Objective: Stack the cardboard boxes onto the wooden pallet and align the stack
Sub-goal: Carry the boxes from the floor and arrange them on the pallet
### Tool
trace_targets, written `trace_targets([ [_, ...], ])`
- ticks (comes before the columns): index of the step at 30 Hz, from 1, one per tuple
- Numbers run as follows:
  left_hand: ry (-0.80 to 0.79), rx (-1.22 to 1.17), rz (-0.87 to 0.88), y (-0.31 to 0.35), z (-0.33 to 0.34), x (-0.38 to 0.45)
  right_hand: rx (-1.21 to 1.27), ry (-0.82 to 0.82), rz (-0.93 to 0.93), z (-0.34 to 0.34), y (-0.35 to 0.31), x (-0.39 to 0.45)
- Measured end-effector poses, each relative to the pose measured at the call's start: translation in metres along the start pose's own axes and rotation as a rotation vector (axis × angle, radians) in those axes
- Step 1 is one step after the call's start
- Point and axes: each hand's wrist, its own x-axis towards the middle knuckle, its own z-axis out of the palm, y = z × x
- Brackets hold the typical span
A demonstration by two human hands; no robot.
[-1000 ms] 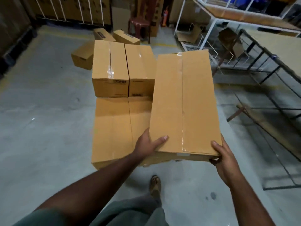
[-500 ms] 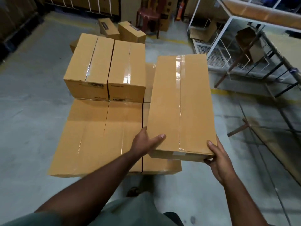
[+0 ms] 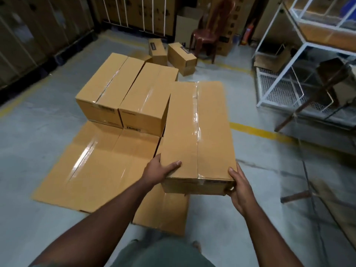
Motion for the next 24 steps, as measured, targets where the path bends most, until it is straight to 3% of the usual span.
trace_targets([
  [15,0.035,0.142,0.053,0.068,-0.041,0.119,0.177,-0.090,-0.014,0.042,-0.038,0.086],
  [24,0.065,0.253,0.009,0.104,-0.046,0.229,0.156,-0.144,0.011,0.054,-0.072,0.204],
])
